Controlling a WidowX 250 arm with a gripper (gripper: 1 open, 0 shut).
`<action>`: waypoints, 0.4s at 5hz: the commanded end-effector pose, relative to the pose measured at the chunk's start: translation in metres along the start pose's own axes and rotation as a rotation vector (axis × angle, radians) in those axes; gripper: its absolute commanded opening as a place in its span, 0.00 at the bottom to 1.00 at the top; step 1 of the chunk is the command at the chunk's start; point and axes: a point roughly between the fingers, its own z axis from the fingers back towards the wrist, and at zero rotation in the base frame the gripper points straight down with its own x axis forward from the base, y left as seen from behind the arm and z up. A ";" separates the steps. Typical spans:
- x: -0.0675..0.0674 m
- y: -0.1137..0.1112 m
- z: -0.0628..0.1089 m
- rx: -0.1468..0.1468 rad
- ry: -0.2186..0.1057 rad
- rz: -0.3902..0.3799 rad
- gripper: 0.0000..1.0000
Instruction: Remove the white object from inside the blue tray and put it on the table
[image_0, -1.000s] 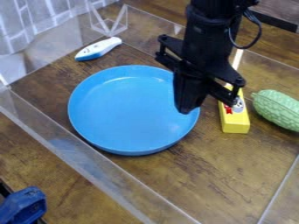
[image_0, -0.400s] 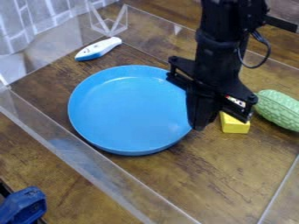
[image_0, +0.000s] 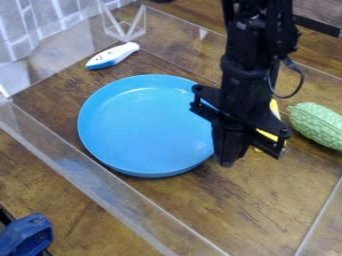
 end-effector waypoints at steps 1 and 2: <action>0.002 -0.006 0.003 -0.031 -0.034 -0.017 0.00; 0.002 -0.007 -0.003 -0.046 -0.034 -0.021 1.00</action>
